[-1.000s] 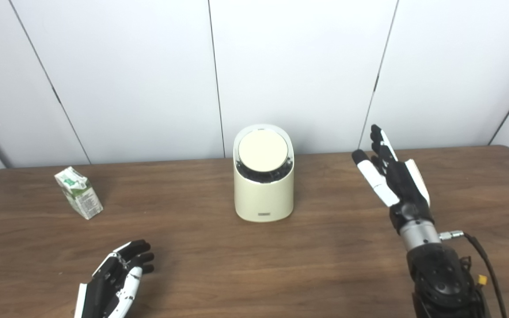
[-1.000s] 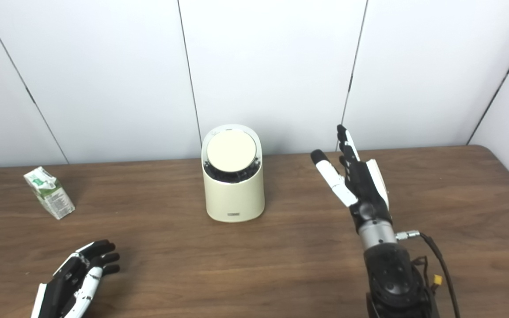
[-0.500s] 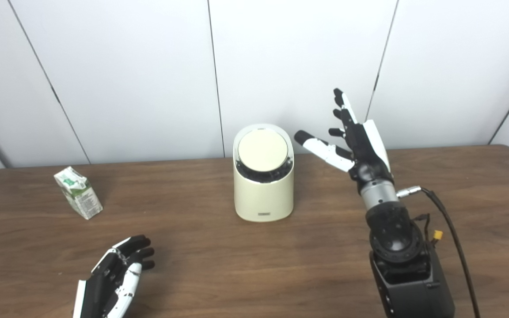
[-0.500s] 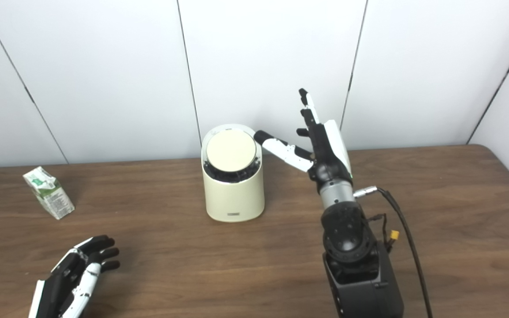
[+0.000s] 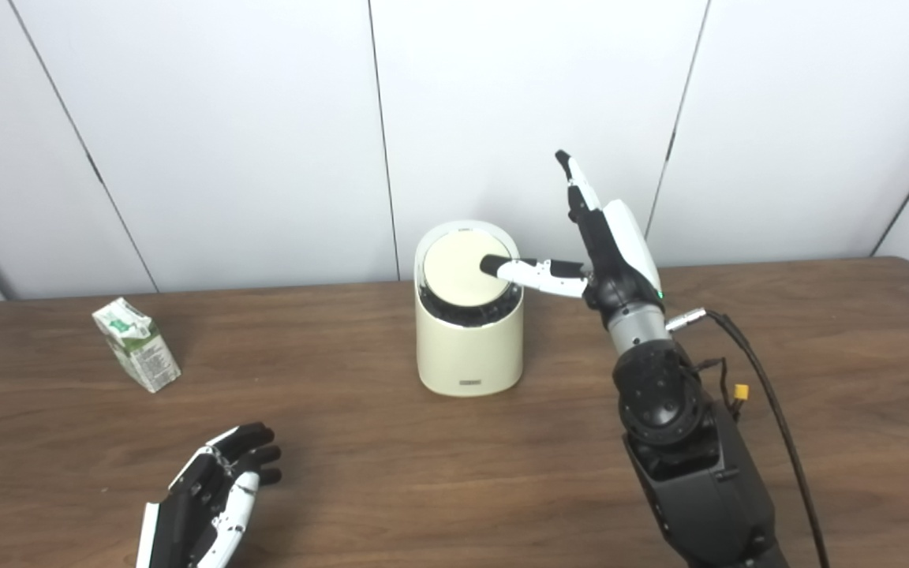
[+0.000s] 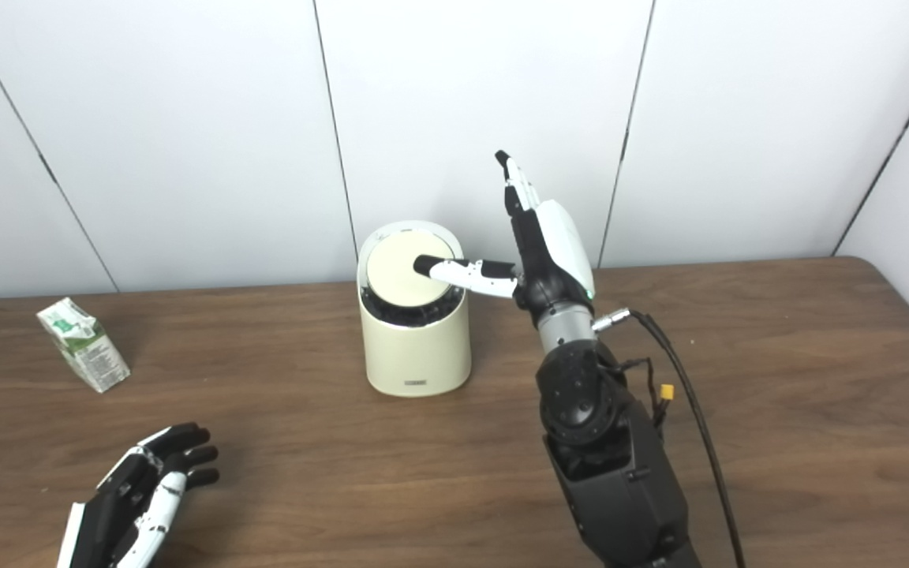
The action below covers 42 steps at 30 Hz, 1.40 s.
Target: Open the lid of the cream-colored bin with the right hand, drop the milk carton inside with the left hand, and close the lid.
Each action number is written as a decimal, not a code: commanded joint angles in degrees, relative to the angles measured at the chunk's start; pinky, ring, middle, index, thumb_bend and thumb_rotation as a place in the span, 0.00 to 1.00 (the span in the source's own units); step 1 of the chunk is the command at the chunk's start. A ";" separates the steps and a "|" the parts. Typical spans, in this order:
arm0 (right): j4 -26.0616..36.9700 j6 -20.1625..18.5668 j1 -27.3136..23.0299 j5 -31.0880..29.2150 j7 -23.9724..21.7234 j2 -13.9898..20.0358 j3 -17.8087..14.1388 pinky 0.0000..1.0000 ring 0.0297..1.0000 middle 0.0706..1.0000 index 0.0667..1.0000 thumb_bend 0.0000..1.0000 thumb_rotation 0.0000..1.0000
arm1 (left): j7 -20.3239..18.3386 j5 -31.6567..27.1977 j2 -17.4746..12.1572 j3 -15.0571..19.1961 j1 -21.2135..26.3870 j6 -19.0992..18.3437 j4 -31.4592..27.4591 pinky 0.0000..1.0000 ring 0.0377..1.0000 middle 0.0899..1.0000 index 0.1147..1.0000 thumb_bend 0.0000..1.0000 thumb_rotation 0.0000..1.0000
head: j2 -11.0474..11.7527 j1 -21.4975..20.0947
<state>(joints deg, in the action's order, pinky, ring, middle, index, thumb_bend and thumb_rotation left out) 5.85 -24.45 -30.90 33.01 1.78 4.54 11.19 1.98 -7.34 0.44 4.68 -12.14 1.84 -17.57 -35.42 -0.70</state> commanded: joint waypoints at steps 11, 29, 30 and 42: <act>-2.66 -1.33 -3.20 7.21 0.61 -0.52 3.37 0.95 1.00 1.00 0.99 0.85 0.45 | 0.45 0.34 1.40 -0.54 -3.19 0.89 -2.39 0.64 0.68 0.69 0.67 0.33 0.32 | -0.18 -0.03; -8.23 -1.70 -4.51 9.57 1.03 -0.79 4.00 0.96 1.00 1.00 0.99 0.80 0.46 | 0.37 0.03 1.38 -0.76 -3.60 0.43 -3.03 0.63 0.67 0.69 0.67 0.33 0.31 | -0.33 -0.27; -8.48 -1.61 -4.64 9.54 1.12 -0.74 4.00 0.96 1.00 1.00 0.99 0.79 0.48 | 0.37 0.02 1.40 -0.78 -3.65 0.42 -3.09 0.63 0.67 0.69 0.67 0.33 0.31 | -0.40 -0.25; -10.17 -1.33 -5.40 8.19 0.67 -0.27 3.17 0.96 1.00 1.00 0.99 0.83 0.67 | 0.41 0.15 1.33 -0.91 -3.91 -0.04 -3.64 0.62 0.66 0.69 0.67 0.33 0.31 | -0.55 -0.39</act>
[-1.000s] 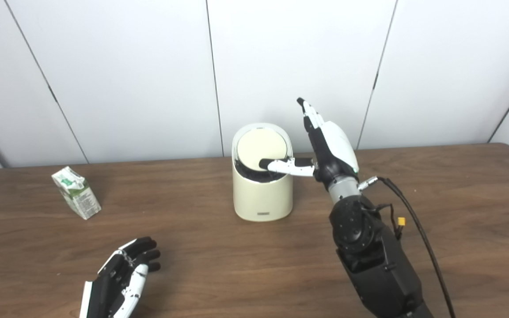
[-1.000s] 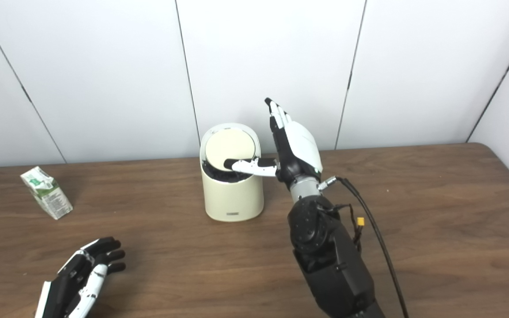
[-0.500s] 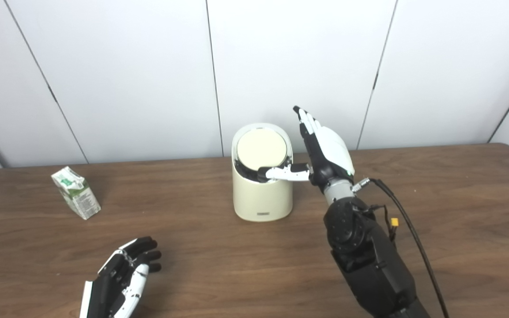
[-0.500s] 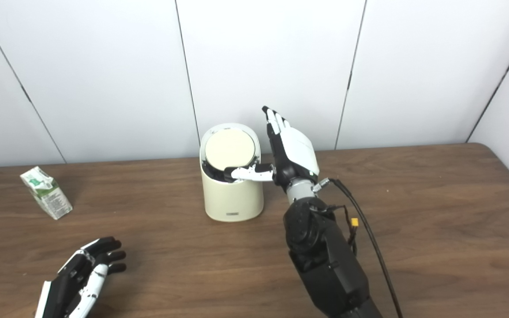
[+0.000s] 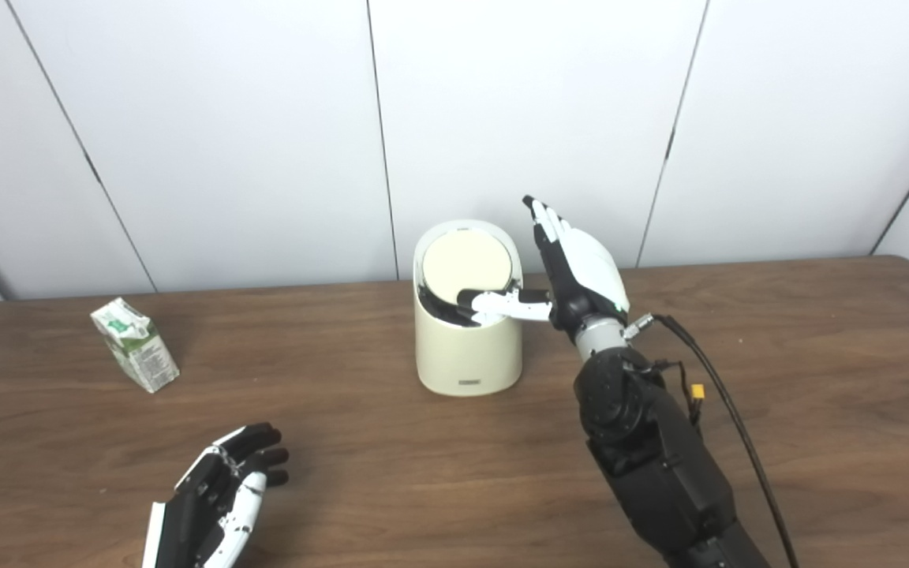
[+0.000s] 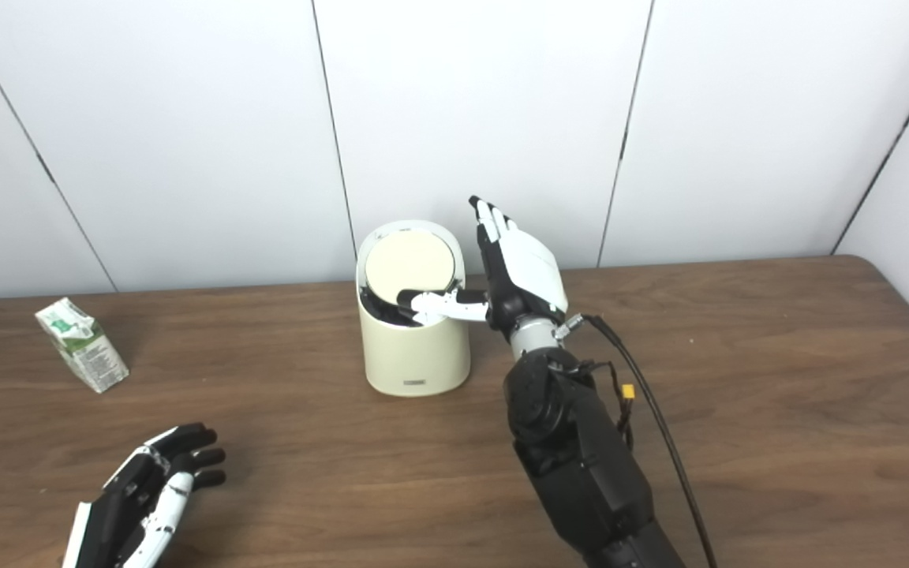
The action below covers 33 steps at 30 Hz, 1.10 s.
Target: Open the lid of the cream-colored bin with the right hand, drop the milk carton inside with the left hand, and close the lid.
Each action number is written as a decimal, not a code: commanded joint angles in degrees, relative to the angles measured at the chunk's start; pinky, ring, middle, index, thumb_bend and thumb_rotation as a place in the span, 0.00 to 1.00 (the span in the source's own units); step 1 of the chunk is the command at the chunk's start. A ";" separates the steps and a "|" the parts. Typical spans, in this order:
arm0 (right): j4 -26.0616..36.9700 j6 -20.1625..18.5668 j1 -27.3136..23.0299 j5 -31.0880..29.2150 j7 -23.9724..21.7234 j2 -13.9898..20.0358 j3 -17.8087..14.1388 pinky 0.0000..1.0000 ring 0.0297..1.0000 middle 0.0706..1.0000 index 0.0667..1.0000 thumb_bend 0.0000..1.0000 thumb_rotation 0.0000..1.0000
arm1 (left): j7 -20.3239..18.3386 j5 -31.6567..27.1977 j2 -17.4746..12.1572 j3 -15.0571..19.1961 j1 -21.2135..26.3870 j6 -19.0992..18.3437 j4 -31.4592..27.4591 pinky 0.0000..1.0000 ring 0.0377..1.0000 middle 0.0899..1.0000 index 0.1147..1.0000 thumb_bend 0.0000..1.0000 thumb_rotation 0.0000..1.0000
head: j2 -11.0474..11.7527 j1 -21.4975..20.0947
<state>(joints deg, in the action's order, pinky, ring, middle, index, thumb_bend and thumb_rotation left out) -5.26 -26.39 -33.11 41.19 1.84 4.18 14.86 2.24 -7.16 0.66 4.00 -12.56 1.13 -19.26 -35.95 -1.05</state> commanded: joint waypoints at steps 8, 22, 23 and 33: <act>-0.08 0.66 -3.87 0.02 1.21 0.07 -0.57 0.96 1.00 1.00 0.98 0.84 0.79 | 0.15 -0.03 1.20 -0.30 -3.48 0.56 -2.03 0.62 0.66 0.69 0.67 0.33 0.31 | 0.01 -0.01; -1.58 0.30 -4.37 1.39 1.62 0.29 0.38 0.94 1.00 1.00 0.98 0.80 0.66 | 0.40 0.46 1.48 -0.57 -3.62 0.82 -2.21 0.62 0.66 0.69 0.67 0.33 0.31 | -0.16 0.11; -1.59 0.10 -4.34 1.93 1.59 0.30 0.59 0.94 1.00 1.00 0.98 0.81 0.62 | 0.44 0.54 1.47 -0.56 -3.61 0.84 -2.16 0.62 0.66 0.69 0.67 0.33 0.31 | -0.16 0.11; -1.19 -0.03 -3.85 5.27 2.77 0.99 2.60 0.90 0.98 0.98 0.95 0.91 0.27 | 0.48 0.24 1.41 -0.52 -3.54 0.39 -2.25 0.62 0.66 0.69 0.67 0.33 0.32 | -0.45 -0.02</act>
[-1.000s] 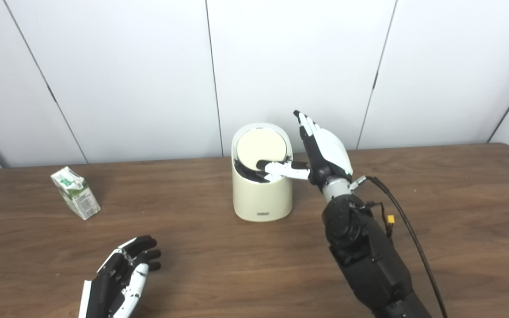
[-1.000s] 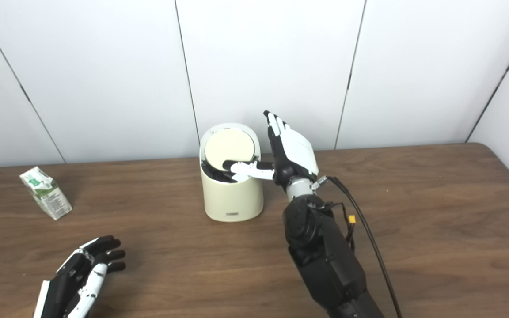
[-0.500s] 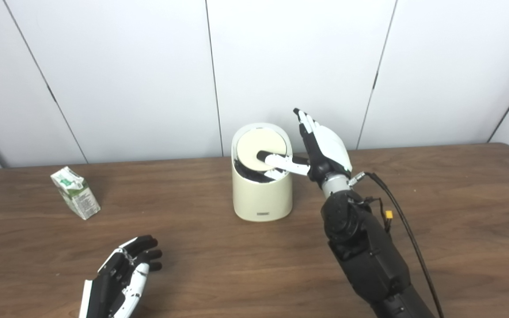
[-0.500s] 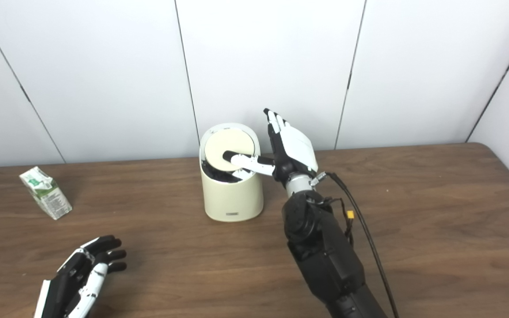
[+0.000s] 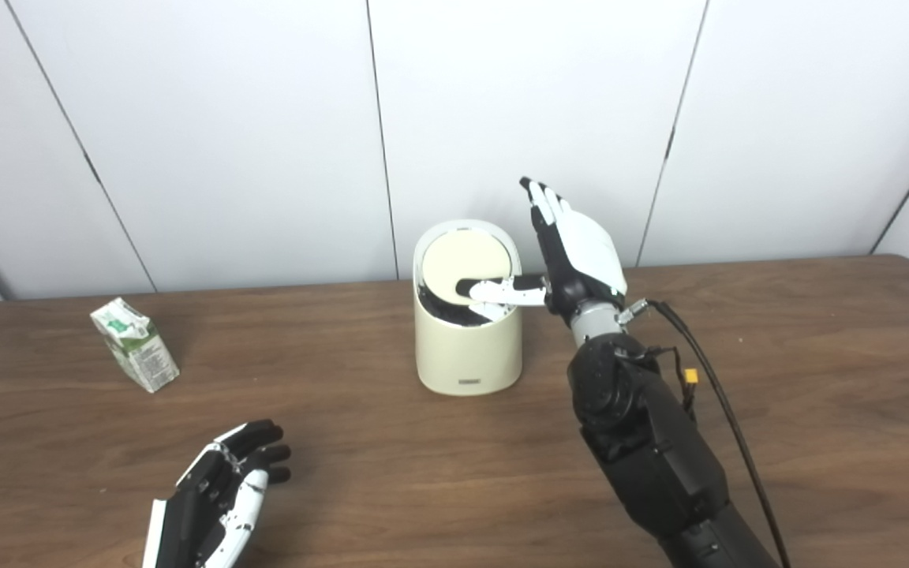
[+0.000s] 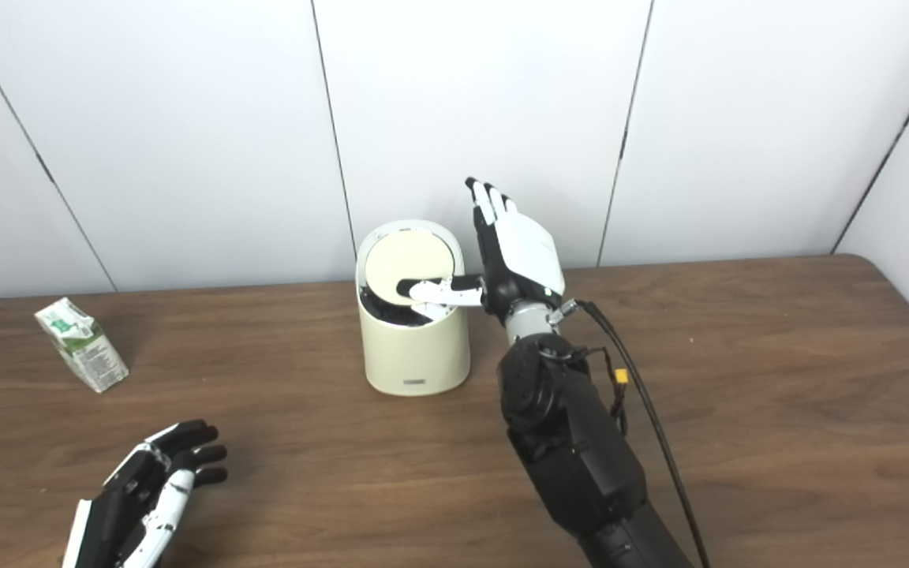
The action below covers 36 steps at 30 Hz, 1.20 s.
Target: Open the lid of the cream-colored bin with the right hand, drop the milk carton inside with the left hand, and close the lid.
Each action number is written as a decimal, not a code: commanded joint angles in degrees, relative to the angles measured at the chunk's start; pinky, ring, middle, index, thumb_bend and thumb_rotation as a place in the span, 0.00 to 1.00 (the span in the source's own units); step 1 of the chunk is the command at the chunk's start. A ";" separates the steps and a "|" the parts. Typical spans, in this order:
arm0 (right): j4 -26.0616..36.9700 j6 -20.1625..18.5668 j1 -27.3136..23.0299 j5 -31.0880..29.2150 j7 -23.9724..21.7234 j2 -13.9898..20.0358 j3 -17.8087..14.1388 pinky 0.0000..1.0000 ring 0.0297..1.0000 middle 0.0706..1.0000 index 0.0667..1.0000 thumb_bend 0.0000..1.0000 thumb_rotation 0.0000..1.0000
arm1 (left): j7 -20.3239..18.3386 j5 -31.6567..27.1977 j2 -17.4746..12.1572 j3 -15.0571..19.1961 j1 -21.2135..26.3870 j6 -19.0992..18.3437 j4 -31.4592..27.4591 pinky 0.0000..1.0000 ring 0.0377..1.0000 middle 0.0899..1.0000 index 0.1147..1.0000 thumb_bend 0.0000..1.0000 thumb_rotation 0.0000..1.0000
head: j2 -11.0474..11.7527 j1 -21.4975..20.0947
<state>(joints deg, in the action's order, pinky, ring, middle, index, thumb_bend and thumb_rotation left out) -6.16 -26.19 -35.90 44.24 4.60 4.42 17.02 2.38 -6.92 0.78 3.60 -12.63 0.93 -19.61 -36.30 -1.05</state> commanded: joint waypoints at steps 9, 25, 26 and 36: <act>-1.07 -0.50 -1.26 4.41 -0.06 1.49 1.45 0.90 0.97 0.97 0.93 0.94 0.12 | 0.43 -0.29 1.42 -0.11 -3.34 0.06 -2.22 0.61 0.66 0.68 0.66 0.32 0.30 | -0.15 -0.05; 4.73 4.25 0.55 -3.66 -2.11 1.25 -2.47 0.94 0.98 0.98 0.96 0.98 0.92 | 0.43 -0.10 0.88 0.03 -3.09 0.44 -1.27 0.62 0.66 0.69 0.68 0.33 0.32 | 0.32 -0.74; 5.46 5.74 1.26 -5.42 -1.91 1.24 -3.09 0.90 0.97 0.97 0.95 0.99 0.97 | 0.46 -0.09 0.91 0.02 -3.10 0.39 -1.29 0.63 0.66 0.69 0.67 0.33 0.32 | 0.32 -0.74; 12.81 14.49 8.49 -15.79 -0.82 1.98 -8.19 0.78 0.92 0.97 0.96 0.98 1.00 | 0.44 0.10 0.55 -0.03 -2.91 0.37 -1.02 0.62 0.66 0.69 0.68 0.33 0.31 | 0.42 -0.90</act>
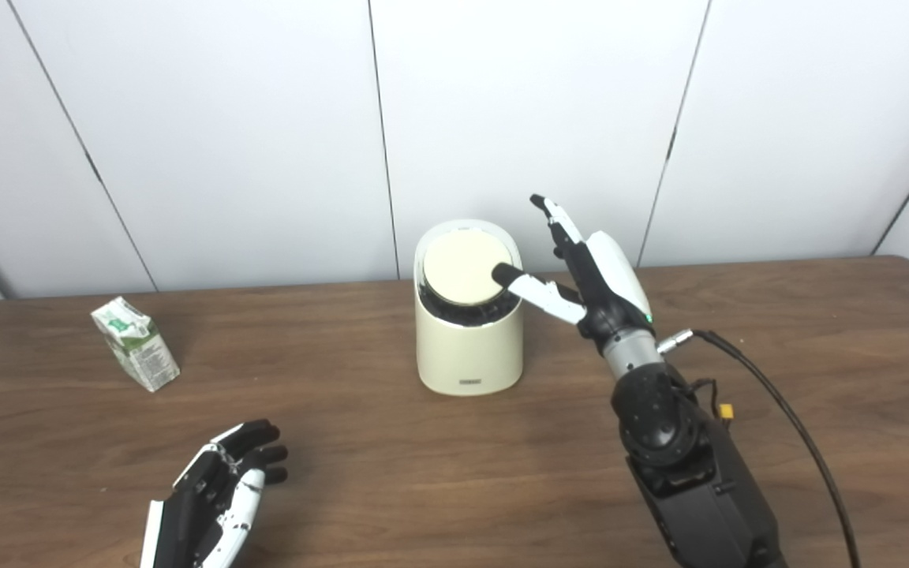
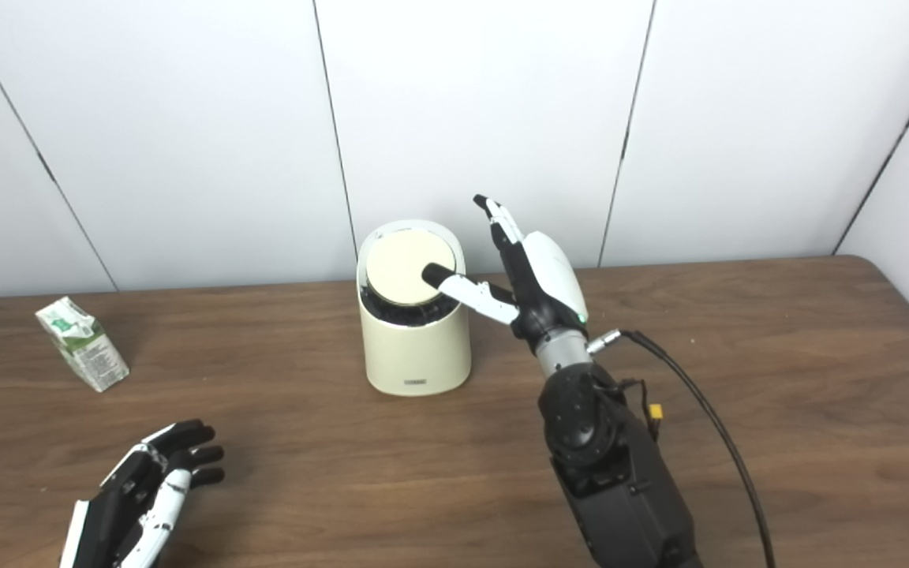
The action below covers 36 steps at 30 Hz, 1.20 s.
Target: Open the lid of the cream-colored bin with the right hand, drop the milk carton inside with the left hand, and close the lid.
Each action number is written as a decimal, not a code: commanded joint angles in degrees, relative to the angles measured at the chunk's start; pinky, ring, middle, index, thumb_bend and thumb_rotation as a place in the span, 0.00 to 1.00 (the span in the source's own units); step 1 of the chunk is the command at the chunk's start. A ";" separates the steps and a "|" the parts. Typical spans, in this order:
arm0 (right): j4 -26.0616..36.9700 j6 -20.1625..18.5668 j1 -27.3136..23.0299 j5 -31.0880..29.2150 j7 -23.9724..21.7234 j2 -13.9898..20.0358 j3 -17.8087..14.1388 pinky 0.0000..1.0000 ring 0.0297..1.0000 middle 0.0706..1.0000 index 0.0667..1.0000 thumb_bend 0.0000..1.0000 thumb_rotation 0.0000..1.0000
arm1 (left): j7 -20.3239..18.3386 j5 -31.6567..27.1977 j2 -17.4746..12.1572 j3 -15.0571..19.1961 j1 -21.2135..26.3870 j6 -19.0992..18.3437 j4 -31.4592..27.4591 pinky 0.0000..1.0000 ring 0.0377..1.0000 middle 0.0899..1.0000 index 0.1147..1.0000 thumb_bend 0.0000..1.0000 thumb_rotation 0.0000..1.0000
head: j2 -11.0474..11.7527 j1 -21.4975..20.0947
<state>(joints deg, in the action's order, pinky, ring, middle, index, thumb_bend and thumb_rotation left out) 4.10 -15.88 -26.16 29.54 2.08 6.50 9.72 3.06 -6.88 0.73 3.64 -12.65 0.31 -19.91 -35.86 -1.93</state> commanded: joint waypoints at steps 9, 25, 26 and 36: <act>9.02 11.23 6.15 -4.47 6.36 -2.50 -4.47 0.73 0.84 0.85 0.84 0.61 0.94 | -0.22 0.29 0.45 -0.06 -2.93 0.57 -0.74 0.63 0.66 0.70 0.68 0.35 0.33 | -0.13 0.23; 11.95 23.49 25.28 -13.13 6.71 -1.78 -8.38 0.66 0.75 0.75 0.73 0.22 0.48 | -0.62 -0.28 -0.18 0.68 -2.30 0.11 -0.43 0.63 0.66 0.69 0.68 0.34 0.32 | -0.03 0.49; 12.50 22.87 25.95 -13.25 6.57 -1.89 -8.55 0.65 0.74 0.74 0.73 0.22 0.47 | -0.66 -0.35 -0.18 0.74 -2.30 0.08 -0.45 0.63 0.66 0.69 0.68 0.34 0.32 | -0.01 0.62; 14.33 21.65 31.50 -16.42 6.75 -3.54 -11.44 0.62 0.70 0.71 0.69 0.25 0.35 | -1.50 -1.14 -0.75 1.65 -2.31 -0.10 -0.31 0.64 0.67 0.70 0.68 0.33 0.32 | -0.33 0.32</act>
<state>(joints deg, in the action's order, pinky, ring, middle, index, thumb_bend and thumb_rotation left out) 16.00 4.72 6.21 14.33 8.29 3.70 -1.29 1.93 -7.57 0.22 5.11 -12.52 -0.77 -19.71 -36.12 -1.58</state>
